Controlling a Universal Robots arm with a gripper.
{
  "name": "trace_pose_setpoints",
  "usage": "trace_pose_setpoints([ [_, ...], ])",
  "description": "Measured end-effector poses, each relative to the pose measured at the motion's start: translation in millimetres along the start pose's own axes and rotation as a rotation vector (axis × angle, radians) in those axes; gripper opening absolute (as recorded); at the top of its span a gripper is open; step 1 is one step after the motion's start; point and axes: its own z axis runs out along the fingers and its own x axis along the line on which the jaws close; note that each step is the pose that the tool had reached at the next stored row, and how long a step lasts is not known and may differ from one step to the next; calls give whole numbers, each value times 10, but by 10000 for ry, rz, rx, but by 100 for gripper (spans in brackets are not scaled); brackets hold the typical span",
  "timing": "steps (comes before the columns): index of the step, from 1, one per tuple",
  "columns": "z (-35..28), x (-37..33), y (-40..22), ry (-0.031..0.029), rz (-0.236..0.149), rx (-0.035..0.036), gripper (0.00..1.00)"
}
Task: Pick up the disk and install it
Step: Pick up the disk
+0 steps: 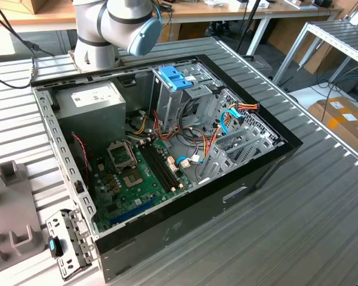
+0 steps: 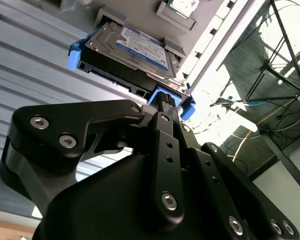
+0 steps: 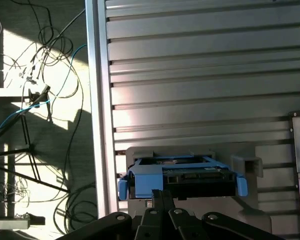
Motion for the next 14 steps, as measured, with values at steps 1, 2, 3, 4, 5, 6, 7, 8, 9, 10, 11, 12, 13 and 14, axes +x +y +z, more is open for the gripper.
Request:
trace_pose_setpoints([
  [1,1,0,0,3,-144,10,11],
  [2,0,0,0,9,-315,19,11],
  [3,0,0,0,16,-551,33,11],
  [4,0,0,0,22,-728,44,11],
  [5,0,0,0,28,-922,56,11],
  [6,0,0,0,33,-1096,68,11],
  [7,1,0,0,46,-1509,99,11],
  [8,1,0,0,51,-1664,111,11],
  [9,2,0,1,55,-1829,124,11],
  [10,2,0,0,61,-2010,138,11],
  [11,2,0,0,66,-2186,152,11],
  [12,3,0,1,72,-2382,167,11],
  [13,4,0,0,77,-2568,180,11],
  [14,4,0,0,88,-2922,206,11],
])
